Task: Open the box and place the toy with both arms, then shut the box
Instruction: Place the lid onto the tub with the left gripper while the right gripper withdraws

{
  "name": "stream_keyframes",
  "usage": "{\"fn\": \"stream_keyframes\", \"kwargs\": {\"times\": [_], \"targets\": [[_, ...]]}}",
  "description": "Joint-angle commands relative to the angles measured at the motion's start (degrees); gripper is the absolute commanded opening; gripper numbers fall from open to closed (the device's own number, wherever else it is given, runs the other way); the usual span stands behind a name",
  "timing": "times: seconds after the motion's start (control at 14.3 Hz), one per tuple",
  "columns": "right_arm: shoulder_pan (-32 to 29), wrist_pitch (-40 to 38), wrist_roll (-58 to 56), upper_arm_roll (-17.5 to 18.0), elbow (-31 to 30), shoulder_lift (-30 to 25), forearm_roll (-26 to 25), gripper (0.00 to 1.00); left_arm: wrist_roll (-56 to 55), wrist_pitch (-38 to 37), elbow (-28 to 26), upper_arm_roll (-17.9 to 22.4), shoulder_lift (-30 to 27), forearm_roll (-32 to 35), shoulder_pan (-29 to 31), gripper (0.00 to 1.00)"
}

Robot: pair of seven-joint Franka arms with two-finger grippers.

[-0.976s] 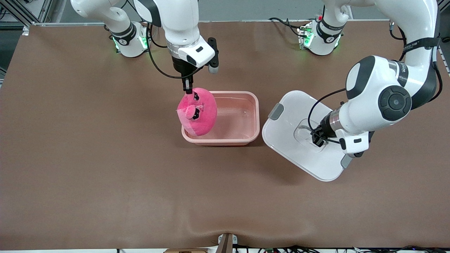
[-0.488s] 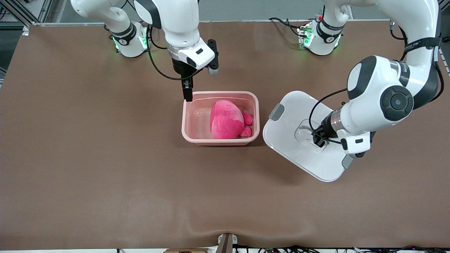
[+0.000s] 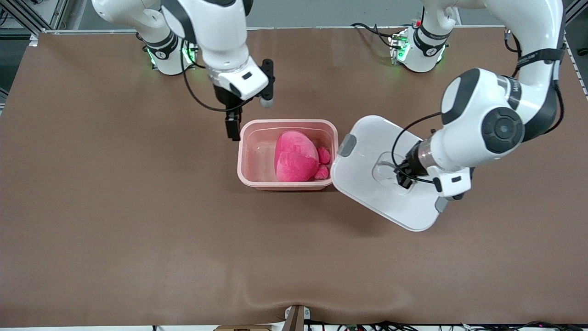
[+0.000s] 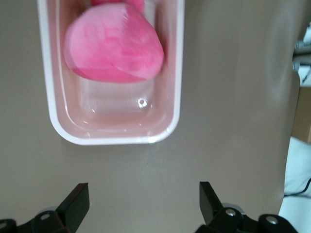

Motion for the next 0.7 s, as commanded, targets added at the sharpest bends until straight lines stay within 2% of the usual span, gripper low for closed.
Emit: {"fn": "stream_keyframes", "kwargs": {"times": [0.0, 0.28, 0.35, 0.63], "targets": [[-4.4, -3.2, 0.6, 0.5, 0.7, -1.6, 1.6, 1.0, -8.3, 0.5, 1.0, -0.5, -0.1, -0.7, -3.5, 0.0], [-9.8, -4.3, 7.6, 0.3, 0.9, -1.9, 1.7, 1.0, -21.4, 7.3, 0.8, -0.5, 0.0, 0.4, -9.2, 0.0], [-11.0, -4.2, 8.3, 0.2, 0.9, -1.7, 3.0, 1.0, -24.9, 9.3, 0.7, -0.4, 0.3, 0.6, -11.1, 0.0], [-15.9, -5.1, 8.5, 0.2, 1.4, -1.9, 5.6, 1.0, -40.2, 15.5, 0.7, -0.5, 2.7, 8.0, -18.2, 0.0]]}}
